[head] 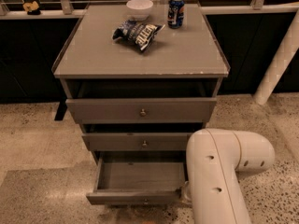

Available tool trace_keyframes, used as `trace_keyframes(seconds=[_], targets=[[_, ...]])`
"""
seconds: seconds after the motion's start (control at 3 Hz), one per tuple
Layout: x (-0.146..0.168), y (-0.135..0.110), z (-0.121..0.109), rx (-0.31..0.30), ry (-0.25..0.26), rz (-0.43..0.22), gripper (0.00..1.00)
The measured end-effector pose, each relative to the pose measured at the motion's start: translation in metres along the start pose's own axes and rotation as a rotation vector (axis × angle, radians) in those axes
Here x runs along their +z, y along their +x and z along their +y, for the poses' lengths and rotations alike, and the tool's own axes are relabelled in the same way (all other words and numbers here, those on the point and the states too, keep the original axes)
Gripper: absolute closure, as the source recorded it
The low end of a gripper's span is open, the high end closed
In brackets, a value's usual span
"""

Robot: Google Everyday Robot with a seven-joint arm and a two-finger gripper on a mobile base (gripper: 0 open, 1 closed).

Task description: Open bottom drawer

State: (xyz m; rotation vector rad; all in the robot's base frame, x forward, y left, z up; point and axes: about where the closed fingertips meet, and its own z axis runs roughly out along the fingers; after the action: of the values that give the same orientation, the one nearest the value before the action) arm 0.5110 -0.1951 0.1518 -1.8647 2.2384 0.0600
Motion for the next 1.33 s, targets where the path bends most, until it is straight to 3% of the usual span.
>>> trace_keyframes(seconds=[0.33, 1.33], targets=[[0.000, 0.000, 0.000, 0.000, 0.000, 0.000, 1.00], [-0.004, 0.000, 0.031, 0.001, -0.019, -0.058, 1.00]])
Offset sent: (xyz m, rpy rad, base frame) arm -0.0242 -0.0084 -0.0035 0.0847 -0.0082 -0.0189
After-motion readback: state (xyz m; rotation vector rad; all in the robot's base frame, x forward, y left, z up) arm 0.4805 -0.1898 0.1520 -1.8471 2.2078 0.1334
